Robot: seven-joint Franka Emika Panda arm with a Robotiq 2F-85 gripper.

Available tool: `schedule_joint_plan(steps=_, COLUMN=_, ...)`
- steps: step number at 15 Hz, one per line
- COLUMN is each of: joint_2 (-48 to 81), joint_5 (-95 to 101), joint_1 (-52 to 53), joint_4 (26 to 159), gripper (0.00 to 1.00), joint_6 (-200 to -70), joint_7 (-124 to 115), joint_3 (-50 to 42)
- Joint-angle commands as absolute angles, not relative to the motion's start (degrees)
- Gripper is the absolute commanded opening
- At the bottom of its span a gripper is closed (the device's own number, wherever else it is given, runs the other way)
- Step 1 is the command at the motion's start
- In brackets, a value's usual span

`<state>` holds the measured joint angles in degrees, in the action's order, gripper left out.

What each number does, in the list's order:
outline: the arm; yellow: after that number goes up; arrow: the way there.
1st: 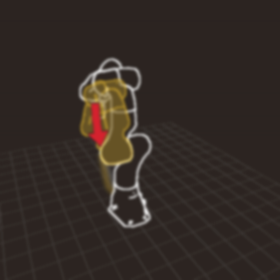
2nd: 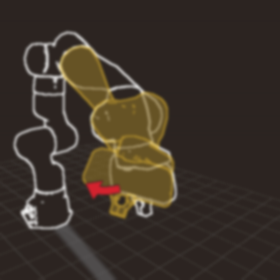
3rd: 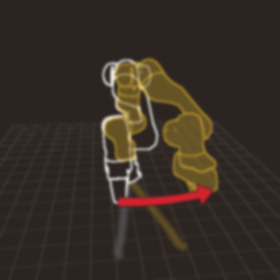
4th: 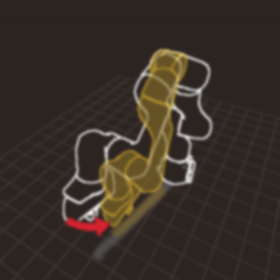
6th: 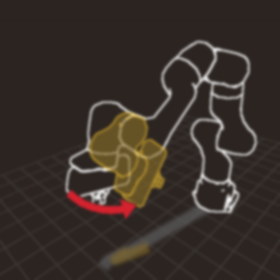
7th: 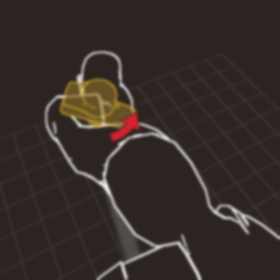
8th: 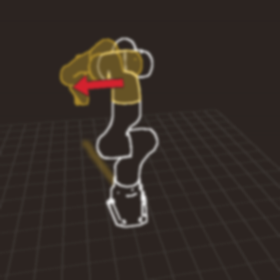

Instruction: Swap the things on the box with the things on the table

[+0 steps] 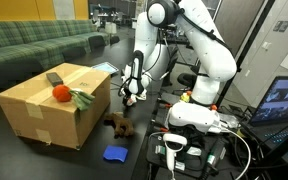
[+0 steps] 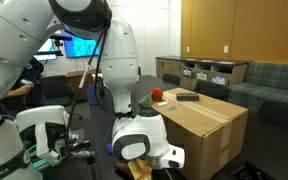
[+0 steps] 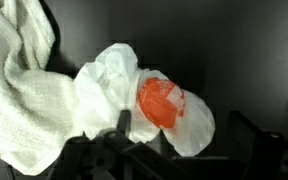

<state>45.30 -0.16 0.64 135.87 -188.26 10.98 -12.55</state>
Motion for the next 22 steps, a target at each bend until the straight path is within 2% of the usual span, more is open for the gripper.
schedule_joint_plan(steps=1, joint_2=48.76, joint_5=1.62, joint_1=-0.21, joint_4=132.43, gripper=1.0, joint_6=-187.4, joint_7=9.87, joint_3=-13.04)
schedule_joint_plan(steps=3, joint_2=50.18, joint_5=1.61, joint_1=-0.74, joint_4=131.16, gripper=1.0, joint_6=-186.99, joint_7=9.78, joint_3=-12.93)
schedule_joint_plan(steps=4, joint_2=50.46, joint_5=1.71, joint_1=-1.07, joint_4=130.75, gripper=0.89, joint_6=-186.61, joint_7=9.85, joint_3=-12.82)
schedule_joint_plan(steps=5, joint_2=50.66, joint_5=1.72, joint_1=-1.34, joint_4=130.43, gripper=0.74, joint_6=-186.34, joint_7=9.81, joint_3=-12.74)
schedule_joint_plan(steps=14, joint_2=49.83, joint_5=3.26, joint_1=-2.1, joint_4=128.96, gripper=0.05, joint_6=-182.91, joint_7=9.94, joint_3=-13.25)
schedule_joint_plan(steps=16, joint_2=48.75, joint_5=3.63, joint_1=-2.12, joint_4=129.23, gripper=0.0, joint_6=-180.89, joint_7=10.13, joint_3=-13.31)
schedule_joint_plan(steps=22, joint_2=39.45, joint_5=7.3, joint_1=-2.67, joint_4=131.97, gripper=0.0, joint_6=-170.58, joint_7=11.95, joint_3=-13.72)
